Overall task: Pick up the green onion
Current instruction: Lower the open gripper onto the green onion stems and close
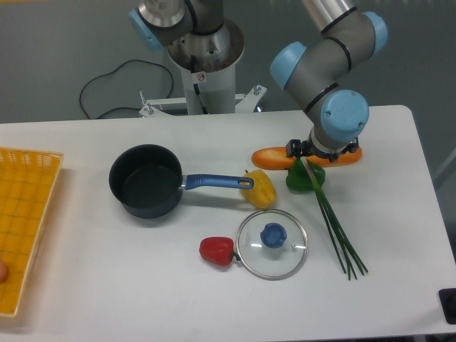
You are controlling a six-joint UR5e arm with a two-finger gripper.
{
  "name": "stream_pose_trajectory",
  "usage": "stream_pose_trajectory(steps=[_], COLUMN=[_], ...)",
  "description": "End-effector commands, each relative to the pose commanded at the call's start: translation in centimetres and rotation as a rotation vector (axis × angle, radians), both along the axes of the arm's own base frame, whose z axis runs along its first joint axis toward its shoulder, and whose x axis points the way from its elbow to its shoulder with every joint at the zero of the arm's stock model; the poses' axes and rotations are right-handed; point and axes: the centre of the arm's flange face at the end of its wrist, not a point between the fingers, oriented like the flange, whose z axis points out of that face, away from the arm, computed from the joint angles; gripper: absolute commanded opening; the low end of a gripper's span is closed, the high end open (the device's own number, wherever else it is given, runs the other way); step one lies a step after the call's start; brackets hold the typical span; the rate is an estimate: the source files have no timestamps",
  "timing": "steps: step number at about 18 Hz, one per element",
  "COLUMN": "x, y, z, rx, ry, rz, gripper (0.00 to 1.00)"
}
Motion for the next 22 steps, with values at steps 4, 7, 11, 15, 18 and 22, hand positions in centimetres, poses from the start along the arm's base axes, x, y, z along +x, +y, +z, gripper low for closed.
stream_pose_trajectory(steps=[4,7,11,15,18,22], x=[0.7,1.0,1.5,1.8,2.1,2.1], y=[0.2,0.4,0.6,1.0,1.7,1.7], z=[-0.5,-0.9,-2.4,-2.5,-3.7,-3.7], rx=[-0.003,0.002,0.011,0.009,-0.009,-0.011], ry=[-0.013,-0.023,-0.051,-0.053,-0.066,-0.066], rz=[-0.003,-0.002,0.011,0.004,-0.004,-0.006], gripper=[1.0,1.0,1.0,1.0,1.0,0.89])
